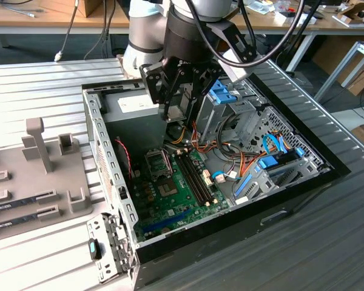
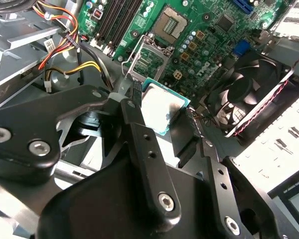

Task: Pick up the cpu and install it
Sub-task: 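Pick up the cpu and move it towards the insertion slot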

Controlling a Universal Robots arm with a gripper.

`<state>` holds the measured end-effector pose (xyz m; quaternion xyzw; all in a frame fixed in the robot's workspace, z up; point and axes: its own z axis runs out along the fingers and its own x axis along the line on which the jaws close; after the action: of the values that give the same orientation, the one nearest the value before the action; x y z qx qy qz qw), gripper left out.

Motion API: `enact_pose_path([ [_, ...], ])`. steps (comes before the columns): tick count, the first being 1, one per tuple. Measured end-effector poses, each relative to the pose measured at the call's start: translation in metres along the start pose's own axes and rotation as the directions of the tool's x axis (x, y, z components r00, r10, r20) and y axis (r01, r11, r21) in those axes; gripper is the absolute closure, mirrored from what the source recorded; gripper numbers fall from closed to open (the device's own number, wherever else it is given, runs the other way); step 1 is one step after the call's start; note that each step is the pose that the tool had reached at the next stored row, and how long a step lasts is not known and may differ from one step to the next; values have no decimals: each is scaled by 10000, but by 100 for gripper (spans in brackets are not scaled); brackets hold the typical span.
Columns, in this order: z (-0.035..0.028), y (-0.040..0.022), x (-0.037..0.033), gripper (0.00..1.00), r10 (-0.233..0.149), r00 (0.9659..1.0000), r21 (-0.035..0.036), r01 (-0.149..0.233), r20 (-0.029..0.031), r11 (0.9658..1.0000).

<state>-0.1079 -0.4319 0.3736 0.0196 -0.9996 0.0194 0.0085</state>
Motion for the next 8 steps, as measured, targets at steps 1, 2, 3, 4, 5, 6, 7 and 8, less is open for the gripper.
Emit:
enact_pose_path([
  [1,1,-2,0,53,0,10000,0,0,0,10000],
  [2,2,-5,0,53,0,10000,1,0,0,10000],
  [3,5,-8,0,53,0,10000,0,0,0,10000],
  [4,6,-11,0,53,0,10000,1,0,0,10000],
  [5,9,-14,0,53,0,10000,0,0,1,10000],
  [6,11,-16,0,53,1,10000,0,-1,0,10000],
  [7,12,-17,0,53,0,10000,1,0,0,10000],
  [8,14,-19,1,53,0,10000,0,0,0,10000],
])
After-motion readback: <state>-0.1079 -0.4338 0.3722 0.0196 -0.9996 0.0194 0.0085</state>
